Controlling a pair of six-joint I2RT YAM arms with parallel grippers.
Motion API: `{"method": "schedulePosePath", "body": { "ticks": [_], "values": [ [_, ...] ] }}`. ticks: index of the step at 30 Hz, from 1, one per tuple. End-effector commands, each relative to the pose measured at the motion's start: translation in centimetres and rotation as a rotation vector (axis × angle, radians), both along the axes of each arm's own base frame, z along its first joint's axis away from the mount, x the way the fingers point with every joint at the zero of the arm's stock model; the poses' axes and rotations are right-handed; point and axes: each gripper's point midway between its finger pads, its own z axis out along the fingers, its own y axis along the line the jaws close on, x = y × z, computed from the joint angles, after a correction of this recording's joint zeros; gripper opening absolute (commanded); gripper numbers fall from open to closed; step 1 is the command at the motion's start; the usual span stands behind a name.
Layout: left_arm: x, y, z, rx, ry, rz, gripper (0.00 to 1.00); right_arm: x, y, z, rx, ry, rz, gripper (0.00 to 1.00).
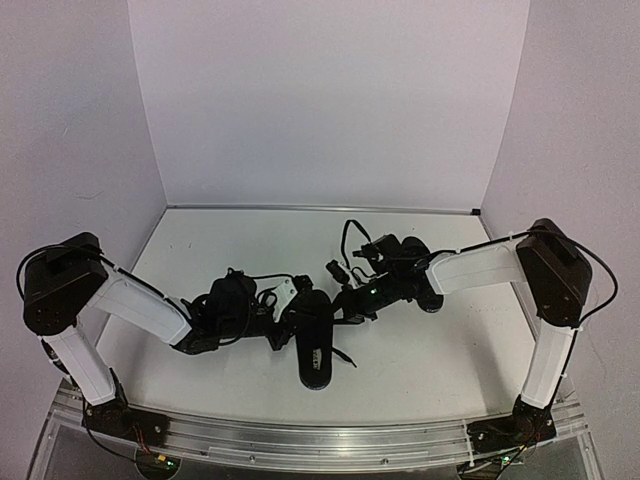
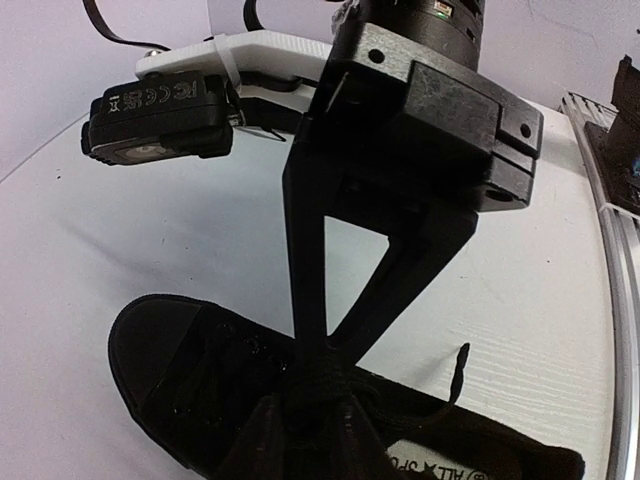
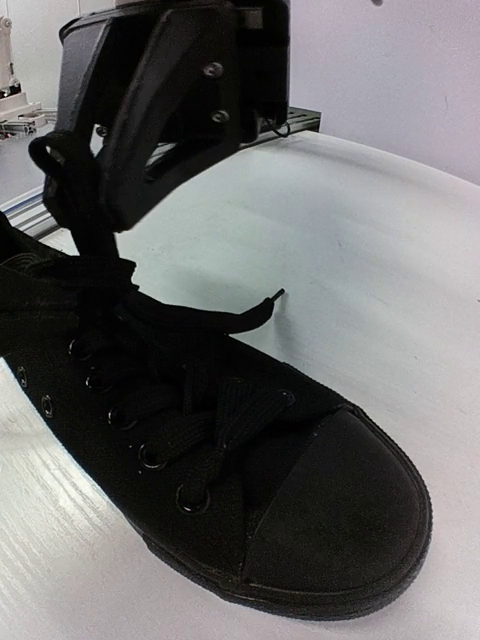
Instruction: Tie the shoes
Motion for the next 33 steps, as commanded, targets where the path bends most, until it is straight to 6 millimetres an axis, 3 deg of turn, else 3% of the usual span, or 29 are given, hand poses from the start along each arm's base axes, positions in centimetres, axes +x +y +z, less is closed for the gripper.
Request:
{"method": "schedulePosePath", "body": {
  "ticks": [1, 4, 17, 33],
  "values": [
    [-0.9, -1.9, 2.9, -0.06, -0.062, -0.082, 0.05, 1.1, 1.0, 2.3, 0.056, -0.071, 0.01, 0.0],
    [-1.9, -2.4, 2.7, -0.046, -0.061, -0.128, 0.0, 1.6, 1.4, 2.3, 0.06, -0.079, 0.01, 0.0],
    [-5.2, -4.0, -0.4, 0.059, -0.043, -0.239, 0.0, 3.0, 3.2, 1.3, 0.09, -0.064, 0.007, 0.0],
    [-9.5, -5.3, -2.6, 0.141, -0.019, -0.366, 0.0, 5.3, 4.4, 0.5, 0.086, -0.083, -0.044, 0.0]
  ]
}}
